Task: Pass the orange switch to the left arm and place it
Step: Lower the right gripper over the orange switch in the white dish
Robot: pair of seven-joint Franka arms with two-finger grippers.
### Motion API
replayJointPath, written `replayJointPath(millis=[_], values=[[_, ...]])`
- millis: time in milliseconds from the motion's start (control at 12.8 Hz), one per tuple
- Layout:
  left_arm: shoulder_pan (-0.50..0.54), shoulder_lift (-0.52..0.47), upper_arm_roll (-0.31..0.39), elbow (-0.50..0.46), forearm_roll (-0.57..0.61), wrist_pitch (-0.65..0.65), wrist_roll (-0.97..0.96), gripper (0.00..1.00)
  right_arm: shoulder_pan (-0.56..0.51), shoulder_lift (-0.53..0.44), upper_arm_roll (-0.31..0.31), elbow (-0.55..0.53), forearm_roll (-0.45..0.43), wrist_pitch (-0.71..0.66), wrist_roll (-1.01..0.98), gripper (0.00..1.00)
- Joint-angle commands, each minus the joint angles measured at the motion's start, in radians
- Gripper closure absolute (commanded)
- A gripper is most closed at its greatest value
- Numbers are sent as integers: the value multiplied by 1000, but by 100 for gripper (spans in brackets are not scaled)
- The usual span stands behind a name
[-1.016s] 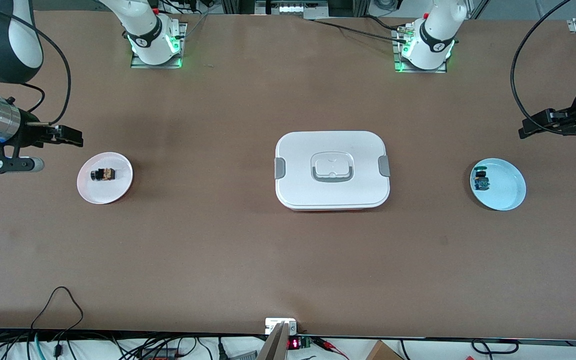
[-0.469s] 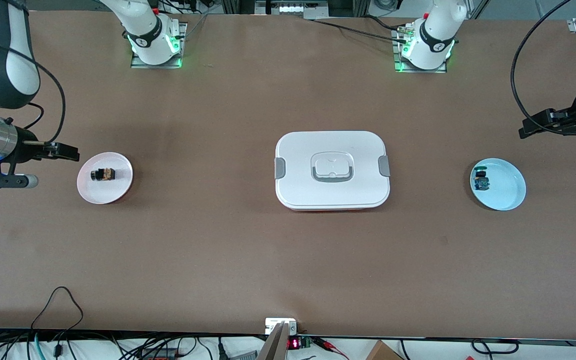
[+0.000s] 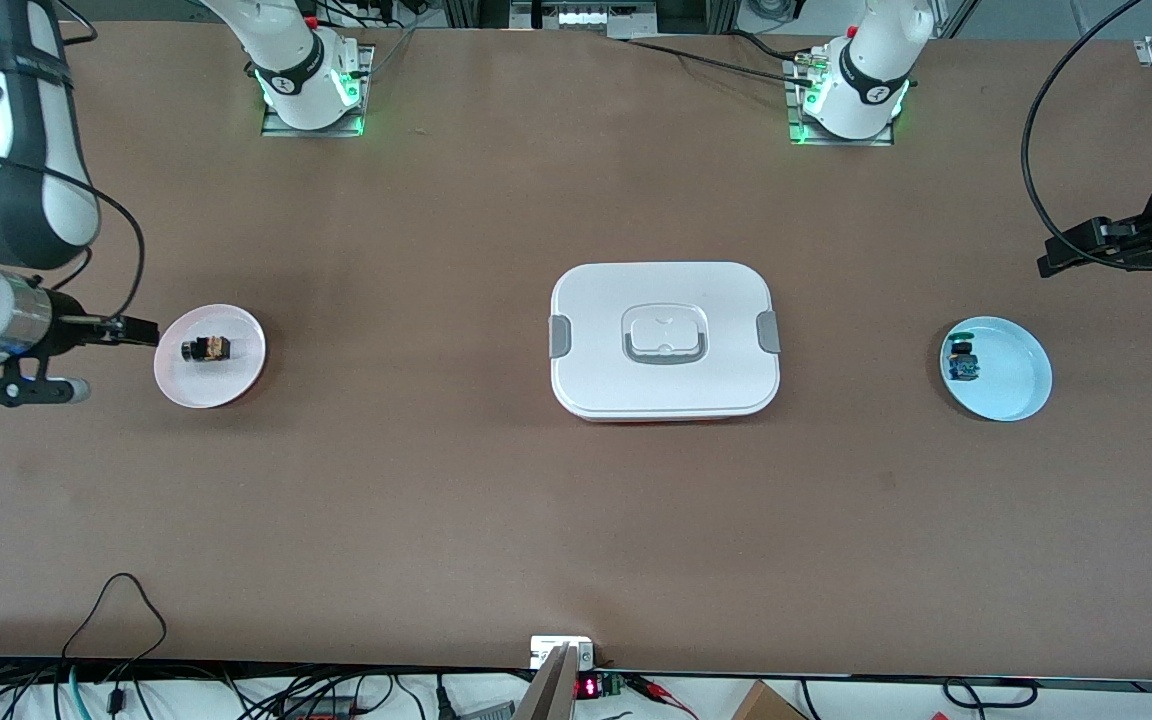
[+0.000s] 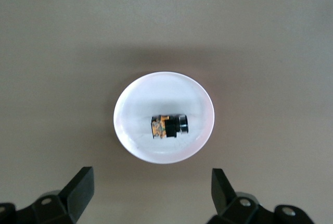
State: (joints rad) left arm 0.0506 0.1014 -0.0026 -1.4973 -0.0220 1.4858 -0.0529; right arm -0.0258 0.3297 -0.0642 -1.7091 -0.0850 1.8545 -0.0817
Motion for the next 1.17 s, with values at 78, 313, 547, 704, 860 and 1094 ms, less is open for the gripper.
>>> replayJointPath(millis=[78, 313, 547, 704, 860, 1094], values=[[2, 14, -1, 31, -16, -22, -8, 0, -28, -3, 7, -157, -13, 198, -76, 0], [2, 14, -1, 31, -16, -22, -8, 0, -26, 9, 7, -199, -12, 236, -78, 0], [3, 14, -1, 31, -16, -22, -8, 0, -26, 37, 9, -225, -7, 270, -76, 0], [3, 14, -1, 31, -16, -22, -8, 0, -42, 31, 9, -271, -9, 334, -78, 0], [3, 14, -1, 32, -16, -22, -8, 0, -49, 31, 9, -290, -9, 356, -82, 0], [3, 14, -1, 31, -16, -22, -7, 0, -51, 35, 7, -300, -7, 356, -84, 0]])
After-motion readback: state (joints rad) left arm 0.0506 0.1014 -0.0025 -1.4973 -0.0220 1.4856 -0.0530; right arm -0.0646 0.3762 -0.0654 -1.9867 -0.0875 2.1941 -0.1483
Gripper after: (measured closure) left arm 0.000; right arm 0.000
